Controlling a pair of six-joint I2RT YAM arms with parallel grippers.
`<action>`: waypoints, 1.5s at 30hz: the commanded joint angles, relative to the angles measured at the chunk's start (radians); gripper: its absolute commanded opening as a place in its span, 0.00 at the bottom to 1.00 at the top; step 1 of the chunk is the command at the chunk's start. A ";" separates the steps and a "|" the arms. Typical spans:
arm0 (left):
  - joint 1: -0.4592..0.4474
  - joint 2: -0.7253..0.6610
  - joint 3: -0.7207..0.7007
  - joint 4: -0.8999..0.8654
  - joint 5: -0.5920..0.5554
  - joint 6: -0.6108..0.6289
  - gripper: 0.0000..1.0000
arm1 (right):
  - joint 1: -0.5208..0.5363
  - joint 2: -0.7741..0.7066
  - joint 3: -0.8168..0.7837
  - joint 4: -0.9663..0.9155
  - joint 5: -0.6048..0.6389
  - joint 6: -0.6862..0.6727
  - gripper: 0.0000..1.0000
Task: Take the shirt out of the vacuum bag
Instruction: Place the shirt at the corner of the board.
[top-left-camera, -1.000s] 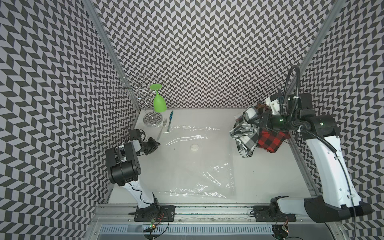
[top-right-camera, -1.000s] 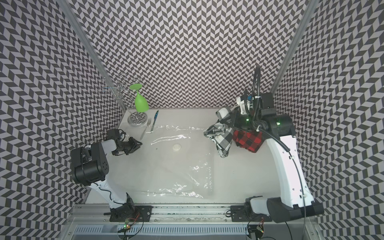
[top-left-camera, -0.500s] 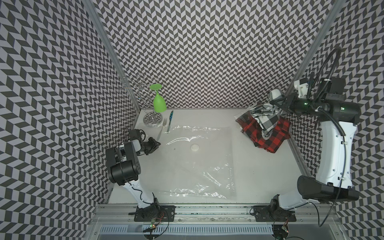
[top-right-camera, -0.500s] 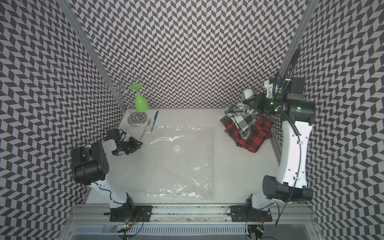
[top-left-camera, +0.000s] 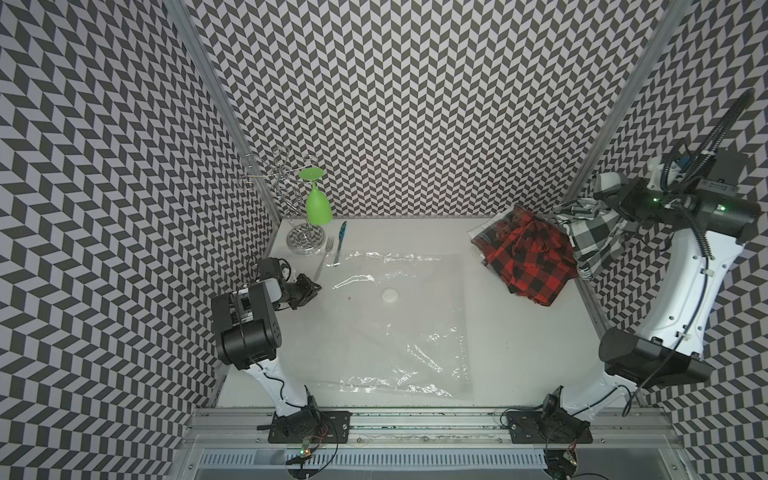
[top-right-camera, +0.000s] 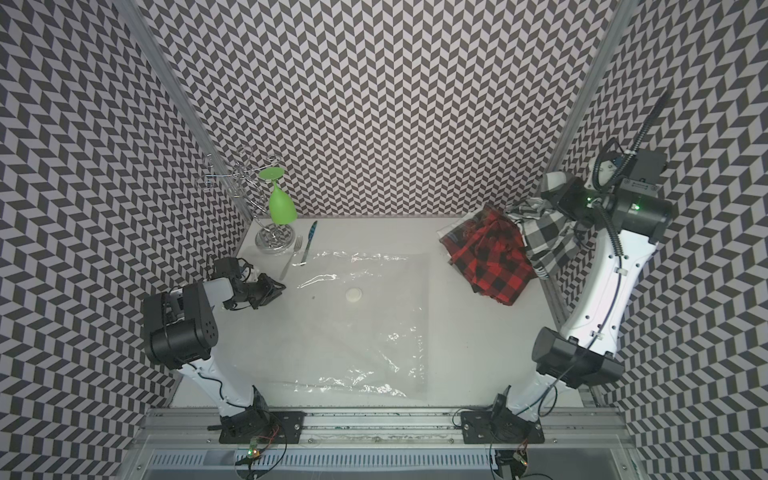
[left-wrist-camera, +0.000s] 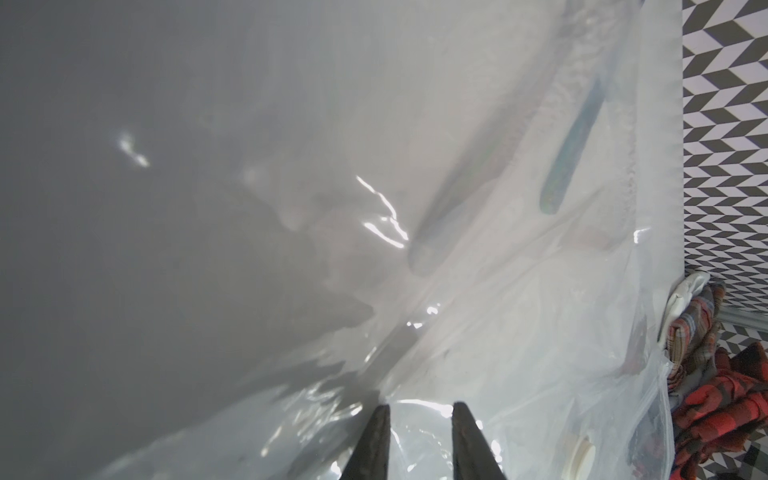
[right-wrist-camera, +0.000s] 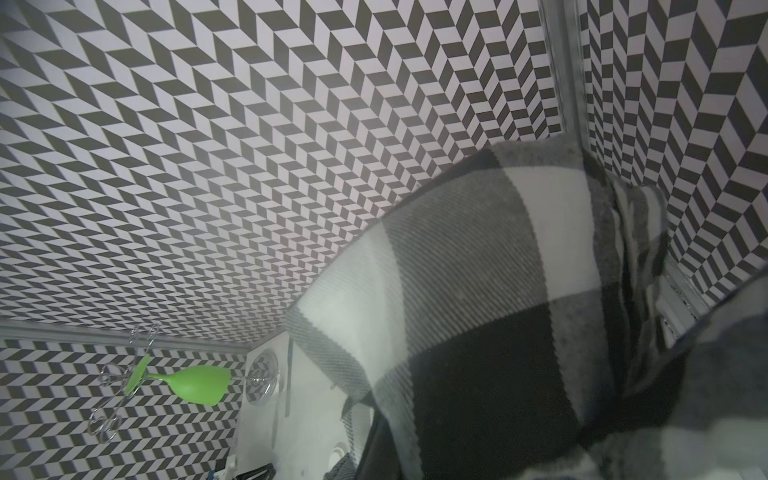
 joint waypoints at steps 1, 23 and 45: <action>-0.011 0.089 -0.052 -0.136 -0.119 0.017 0.29 | 0.070 0.069 0.002 0.026 0.086 -0.069 0.00; 0.001 0.079 -0.075 -0.117 -0.090 0.017 0.30 | 0.490 0.213 -0.321 0.009 0.412 -0.123 0.00; -0.019 0.083 -0.073 -0.120 -0.083 0.017 0.30 | 0.500 -0.173 -0.778 0.041 0.408 -0.129 0.00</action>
